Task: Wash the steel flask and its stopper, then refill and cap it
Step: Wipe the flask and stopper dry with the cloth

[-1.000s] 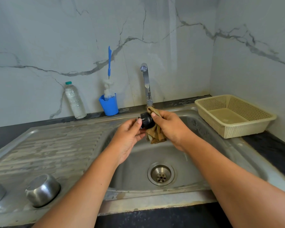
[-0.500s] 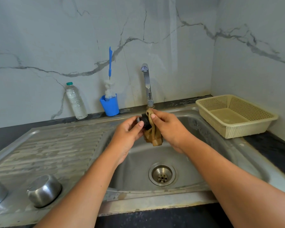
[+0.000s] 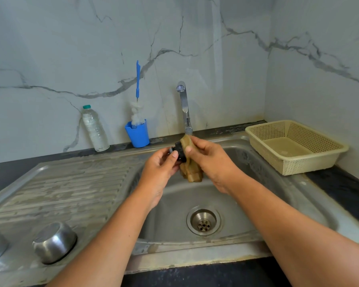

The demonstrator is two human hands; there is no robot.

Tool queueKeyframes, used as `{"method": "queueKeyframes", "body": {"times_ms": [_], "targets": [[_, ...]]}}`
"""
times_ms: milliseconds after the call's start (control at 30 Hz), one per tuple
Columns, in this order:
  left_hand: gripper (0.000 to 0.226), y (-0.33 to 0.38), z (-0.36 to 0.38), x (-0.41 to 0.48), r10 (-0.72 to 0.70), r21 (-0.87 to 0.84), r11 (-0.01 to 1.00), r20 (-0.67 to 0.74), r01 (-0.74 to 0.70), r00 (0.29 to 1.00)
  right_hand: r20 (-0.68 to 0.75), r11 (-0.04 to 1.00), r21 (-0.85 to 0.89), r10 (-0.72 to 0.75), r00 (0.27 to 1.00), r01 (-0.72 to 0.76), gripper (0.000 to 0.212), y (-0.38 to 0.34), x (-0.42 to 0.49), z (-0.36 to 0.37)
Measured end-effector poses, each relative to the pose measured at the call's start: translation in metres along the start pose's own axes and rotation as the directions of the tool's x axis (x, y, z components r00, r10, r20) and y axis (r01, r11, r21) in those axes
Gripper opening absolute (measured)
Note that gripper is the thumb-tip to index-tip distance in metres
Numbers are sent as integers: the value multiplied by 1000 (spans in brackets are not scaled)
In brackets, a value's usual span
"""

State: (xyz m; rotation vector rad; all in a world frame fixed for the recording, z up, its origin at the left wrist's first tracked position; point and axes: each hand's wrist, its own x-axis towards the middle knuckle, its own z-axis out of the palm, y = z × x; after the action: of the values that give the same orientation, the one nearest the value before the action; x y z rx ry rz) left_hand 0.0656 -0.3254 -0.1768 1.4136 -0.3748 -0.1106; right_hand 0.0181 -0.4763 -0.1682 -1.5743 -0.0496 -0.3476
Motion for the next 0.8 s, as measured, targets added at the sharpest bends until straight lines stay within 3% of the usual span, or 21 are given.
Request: {"method": "queueKeyframes", "body": {"times_ms": [67, 133, 467, 800], "targets": [[26, 0, -2, -1, -8, -2, 1000, -4, 8, 1000, 21, 991, -130, -18, 1000, 20, 51, 2, -2, 6], [29, 0, -3, 0, -16, -2, 1000, 15, 16, 1000, -19, 991, -135, -16, 1000, 14, 46, 0, -2, 7], [36, 0, -4, -2, 26, 47, 998, 67, -29, 997, -75, 972, 227, 78, 994, -59, 30, -1, 2, -1], [31, 1, -2, -5, 36, 59, 998, 31, -38, 999, 27, 928, 342, 146, 989, -146, 33, -3, 2, -9]]}}
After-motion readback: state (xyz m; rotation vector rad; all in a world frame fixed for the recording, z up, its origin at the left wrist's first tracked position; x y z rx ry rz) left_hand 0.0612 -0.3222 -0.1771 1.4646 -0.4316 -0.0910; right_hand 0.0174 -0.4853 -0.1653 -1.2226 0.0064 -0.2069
